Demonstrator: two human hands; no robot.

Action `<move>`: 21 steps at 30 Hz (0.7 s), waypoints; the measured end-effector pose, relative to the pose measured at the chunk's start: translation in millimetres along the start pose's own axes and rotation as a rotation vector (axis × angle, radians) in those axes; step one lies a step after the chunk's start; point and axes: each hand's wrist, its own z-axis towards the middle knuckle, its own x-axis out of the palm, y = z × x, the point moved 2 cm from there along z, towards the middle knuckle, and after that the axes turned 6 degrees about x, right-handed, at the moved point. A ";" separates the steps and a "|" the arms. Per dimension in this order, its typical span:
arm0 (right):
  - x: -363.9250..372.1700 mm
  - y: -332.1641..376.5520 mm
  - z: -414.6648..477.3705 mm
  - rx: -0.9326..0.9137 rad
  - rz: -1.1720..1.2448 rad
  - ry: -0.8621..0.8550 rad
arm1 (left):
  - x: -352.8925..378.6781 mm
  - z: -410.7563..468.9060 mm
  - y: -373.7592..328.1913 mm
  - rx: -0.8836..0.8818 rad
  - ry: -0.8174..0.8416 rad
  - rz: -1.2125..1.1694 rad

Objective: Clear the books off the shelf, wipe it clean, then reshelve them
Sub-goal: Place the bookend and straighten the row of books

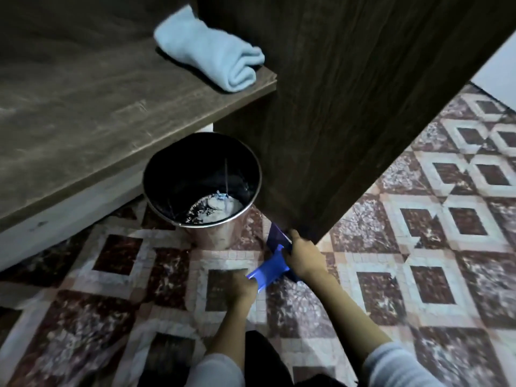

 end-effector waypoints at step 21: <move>-24.1 11.8 -21.1 -0.114 0.153 -0.141 | 14.2 -5.7 3.4 0.113 -0.185 -0.610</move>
